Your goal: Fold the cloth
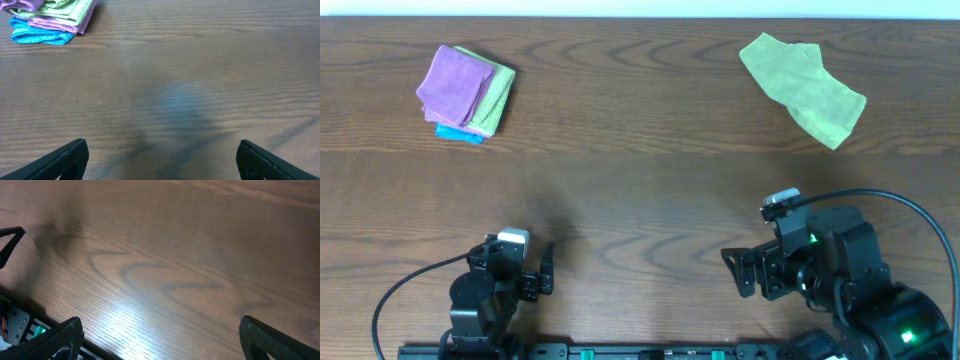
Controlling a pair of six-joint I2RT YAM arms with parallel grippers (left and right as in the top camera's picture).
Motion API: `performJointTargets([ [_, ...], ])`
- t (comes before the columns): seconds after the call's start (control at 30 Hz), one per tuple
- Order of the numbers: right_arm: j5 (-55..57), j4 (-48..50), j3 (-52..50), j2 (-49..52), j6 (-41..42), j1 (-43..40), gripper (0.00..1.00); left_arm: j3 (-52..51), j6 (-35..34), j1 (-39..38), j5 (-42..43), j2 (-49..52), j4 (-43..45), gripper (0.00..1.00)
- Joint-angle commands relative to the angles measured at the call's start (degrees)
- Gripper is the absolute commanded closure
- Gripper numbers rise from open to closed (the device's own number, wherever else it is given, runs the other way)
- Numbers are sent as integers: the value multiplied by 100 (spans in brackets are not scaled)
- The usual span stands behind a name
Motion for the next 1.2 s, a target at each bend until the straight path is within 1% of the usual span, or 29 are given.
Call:
performJointTargets([
  [0.0,13,-4,-22,-13,42,37,1,-42,-48,-22,-66,-37,20,5],
  [0.1,17,-46,-22,-13,39,37,1,-42,-48,-22,-66,-37,20,5],
  [0.13,122,-61,-24,-13,-81,37,1,-42,-48,-22,-66,-37,20,5],
  [0.23,710,378,-197,-310,-160,-17,1,-42,-48,-24,-66,-37,20,5],
  [0.33,1008,1213,-791,-1019,-184,-330,1,-42,-48,-24,-66,-37,20,5],
  [0.47,1108,1775,-1716,-1971,-374,-927,1,-42,-48,-22,-66,-37,20,5],
  [0.57,1082,2090,-2463,-2658,-367,-1495,1,-42,-48,-22,-66,-37,20,5],
  [0.77,1084,2426,-3526,-3602,-369,-2050,1,-42,-48,-24,-66,-37,20,5],
  [0.93,1073,2424,-4201,-4188,-352,-2146,1,-42,-48,-22,-66,-37,20,5],
  [1.17,826,2391,-4513,-4181,-348,-2144,1,-42,-48,-24,-66,-37,20,5],
])
